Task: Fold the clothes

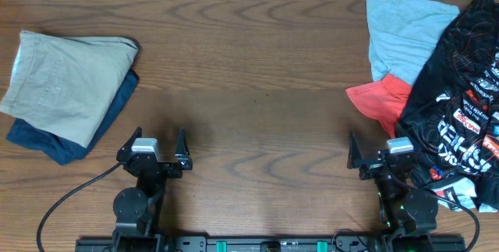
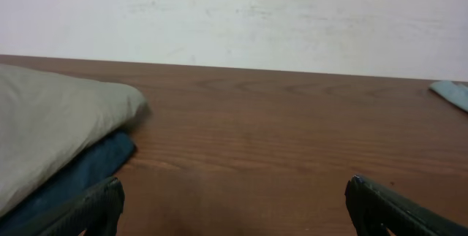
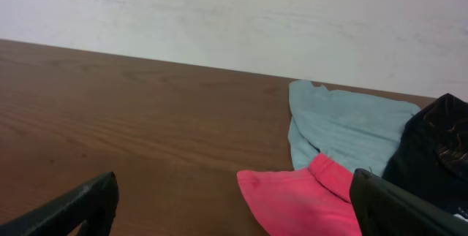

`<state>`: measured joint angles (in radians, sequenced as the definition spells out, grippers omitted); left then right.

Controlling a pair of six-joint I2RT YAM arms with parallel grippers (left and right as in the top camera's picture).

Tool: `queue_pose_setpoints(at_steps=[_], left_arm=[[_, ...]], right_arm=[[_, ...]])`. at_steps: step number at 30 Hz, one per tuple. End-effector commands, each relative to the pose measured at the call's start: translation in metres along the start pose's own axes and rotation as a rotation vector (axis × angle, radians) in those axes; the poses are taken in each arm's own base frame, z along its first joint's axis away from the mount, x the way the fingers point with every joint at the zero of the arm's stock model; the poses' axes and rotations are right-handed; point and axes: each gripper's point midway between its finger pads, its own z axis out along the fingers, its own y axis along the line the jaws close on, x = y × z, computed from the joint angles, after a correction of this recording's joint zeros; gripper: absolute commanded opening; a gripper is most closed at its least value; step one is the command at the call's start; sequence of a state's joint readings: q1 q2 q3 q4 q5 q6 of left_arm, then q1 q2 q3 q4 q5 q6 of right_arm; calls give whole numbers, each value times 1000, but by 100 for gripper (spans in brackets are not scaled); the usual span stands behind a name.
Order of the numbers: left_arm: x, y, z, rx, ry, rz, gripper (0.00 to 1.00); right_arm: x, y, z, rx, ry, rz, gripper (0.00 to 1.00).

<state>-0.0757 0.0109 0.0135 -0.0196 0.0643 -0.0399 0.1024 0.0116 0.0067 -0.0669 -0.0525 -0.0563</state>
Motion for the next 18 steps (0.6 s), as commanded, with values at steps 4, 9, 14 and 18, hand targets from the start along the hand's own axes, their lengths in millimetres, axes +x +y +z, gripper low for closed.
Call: queue_pose_setpoints(at_steps=[4,9,14,18], left_arm=[[14,-4,0,22,51,-129,98],[15,-13,-2,68,94,-186,98],[18,-22,-9,94,222,-196,98],[9,-23,-12,76,310,-202,98]], right_arm=[[-1,4,0,-18,-4,129,99],[1,4,0,-17,15,138,99],[1,2,0,-5,62,139,99],[3,-6,0,44,154,139,99]])
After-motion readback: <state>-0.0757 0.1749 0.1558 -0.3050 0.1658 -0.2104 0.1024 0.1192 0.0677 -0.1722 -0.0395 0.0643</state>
